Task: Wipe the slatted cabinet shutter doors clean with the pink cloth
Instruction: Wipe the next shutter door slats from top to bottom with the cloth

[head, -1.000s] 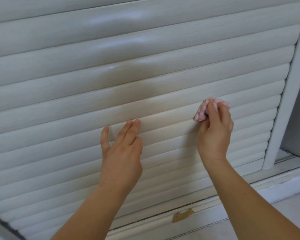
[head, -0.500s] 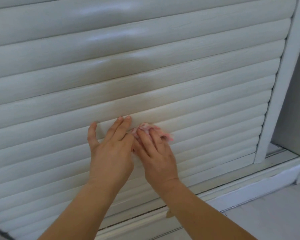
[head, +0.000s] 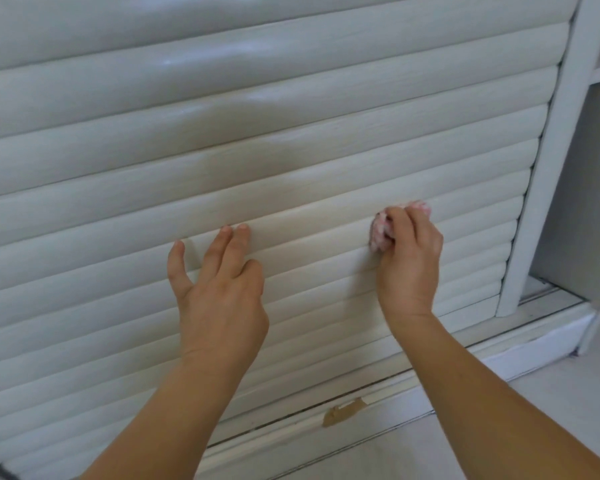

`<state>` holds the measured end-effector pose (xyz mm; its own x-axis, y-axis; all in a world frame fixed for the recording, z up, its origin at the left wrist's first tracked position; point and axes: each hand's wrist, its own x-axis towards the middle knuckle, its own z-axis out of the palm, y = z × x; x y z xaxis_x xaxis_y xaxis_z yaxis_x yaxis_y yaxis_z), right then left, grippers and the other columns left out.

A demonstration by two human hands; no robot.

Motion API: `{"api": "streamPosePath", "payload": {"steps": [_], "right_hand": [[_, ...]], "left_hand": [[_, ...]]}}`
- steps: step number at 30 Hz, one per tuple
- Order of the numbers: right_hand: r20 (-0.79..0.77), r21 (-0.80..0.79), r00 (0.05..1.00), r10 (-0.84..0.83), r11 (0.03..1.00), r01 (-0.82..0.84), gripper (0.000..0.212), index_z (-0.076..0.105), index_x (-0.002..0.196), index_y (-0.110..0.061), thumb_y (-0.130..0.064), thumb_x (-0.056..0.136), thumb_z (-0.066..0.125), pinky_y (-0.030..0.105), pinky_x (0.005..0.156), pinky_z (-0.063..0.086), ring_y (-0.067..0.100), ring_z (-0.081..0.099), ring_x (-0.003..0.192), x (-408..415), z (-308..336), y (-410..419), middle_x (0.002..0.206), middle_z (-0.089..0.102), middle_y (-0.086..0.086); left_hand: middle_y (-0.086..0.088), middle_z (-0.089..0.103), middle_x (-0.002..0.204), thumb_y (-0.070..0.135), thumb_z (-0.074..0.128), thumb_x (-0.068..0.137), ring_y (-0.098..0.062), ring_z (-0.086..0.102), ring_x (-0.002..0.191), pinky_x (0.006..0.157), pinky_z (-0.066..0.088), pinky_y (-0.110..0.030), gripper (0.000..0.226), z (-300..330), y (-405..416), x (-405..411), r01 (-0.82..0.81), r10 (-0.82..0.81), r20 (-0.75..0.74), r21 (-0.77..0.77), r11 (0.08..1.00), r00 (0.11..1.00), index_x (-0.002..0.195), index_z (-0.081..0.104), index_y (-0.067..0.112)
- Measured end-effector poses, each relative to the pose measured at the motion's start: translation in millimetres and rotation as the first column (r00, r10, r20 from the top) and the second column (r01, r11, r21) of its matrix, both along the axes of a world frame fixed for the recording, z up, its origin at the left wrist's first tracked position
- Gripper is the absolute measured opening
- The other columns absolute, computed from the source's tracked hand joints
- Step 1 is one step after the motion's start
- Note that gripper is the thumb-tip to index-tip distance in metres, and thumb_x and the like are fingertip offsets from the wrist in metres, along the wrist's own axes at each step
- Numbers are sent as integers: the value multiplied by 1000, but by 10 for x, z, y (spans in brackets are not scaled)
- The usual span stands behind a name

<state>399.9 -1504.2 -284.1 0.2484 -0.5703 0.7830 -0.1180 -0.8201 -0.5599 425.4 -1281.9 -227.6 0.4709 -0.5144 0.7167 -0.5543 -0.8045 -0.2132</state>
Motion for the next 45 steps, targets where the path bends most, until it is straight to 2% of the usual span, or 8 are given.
{"api": "streamPosePath", "payload": {"steps": [10, 16, 22, 27, 31, 33, 36, 45], "right_hand": [[-85, -494, 996, 10, 868, -51, 37, 48, 120, -13, -6, 84, 45, 41, 78, 51, 32, 49, 111, -78, -28, 149, 116, 59, 14], [-46, -243, 999, -2, 970, -9, 44, 55, 119, -14, -3, 78, 45, 38, 68, 48, 30, 42, 113, -194, -50, -360, 125, 50, 11], [53, 214, 998, 16, 977, -27, 40, 54, 117, -17, -5, 84, 35, 40, 90, 47, 30, 52, 105, -231, 30, -855, 123, 53, 7], [-99, 364, 992, -76, 925, 107, 40, 37, 97, -56, -22, 75, 40, 52, 88, 50, 35, 53, 107, -176, 98, -1177, 110, 41, -9], [-16, 524, 998, -55, 850, 56, 54, 32, 144, -32, -32, 92, 47, 52, 95, 46, 32, 34, 127, -124, 287, -900, 150, 28, -9], [93, 456, 993, -76, 890, 25, 46, 41, 140, -22, -26, 95, 47, 34, 110, 28, 30, 31, 129, -54, 368, -658, 149, 33, -1], [246, 308, 968, -59, 951, -20, 41, 50, 135, -9, -14, 95, 43, 5, 98, 12, 33, 43, 126, 61, 485, -163, 138, 47, 13], [90, -243, 984, 156, 961, -131, 42, 58, 126, -7, -9, 86, 45, 37, 90, 43, 30, 43, 109, 218, 195, 805, 131, 51, 12]], "left_hand": [[-14, 48, 137, 6, 30, 66, -31, 41, 130, 106, 13, -56, 28, -88, -495, -123, 77, -77, -3, 56, 995, 997, 72, 57, 12], [-14, 41, 142, 4, 45, 63, -29, 29, 134, 106, 9, -58, 16, -132, -519, -133, 17, -17, -3, 95, 995, 1000, 69, 58, 12], [-15, 42, 141, 5, 35, 63, -29, 31, 133, 106, 7, -58, 23, -149, -507, -126, 11, -13, 19, 104, 995, 1000, 67, 57, 11], [-14, 42, 141, 6, 31, 64, -28, 30, 132, 106, 8, -59, 25, -151, -493, -104, 26, -30, 31, 125, 992, 999, 65, 55, 12], [-14, 43, 141, 8, 24, 63, -27, 28, 133, 106, 10, -58, 31, -154, -505, -94, 62, -63, 10, 111, 992, 998, 65, 54, 15], [-13, 43, 141, 8, 23, 63, -26, 27, 134, 106, 11, -55, 31, -150, -496, -98, 86, -85, -15, 79, 993, 996, 66, 53, 17], [-12, 47, 138, 8, 24, 63, -22, 29, 132, 107, 12, -50, 29, -140, -467, -104, 150, -150, -66, -11, 989, 986, 67, 49, 19], [-15, 55, 127, 11, 24, 63, -23, 41, 121, 103, 16, -45, 30, -119, -194, -135, 120, -134, -121, -111, 986, 984, 67, 52, 21]]}}
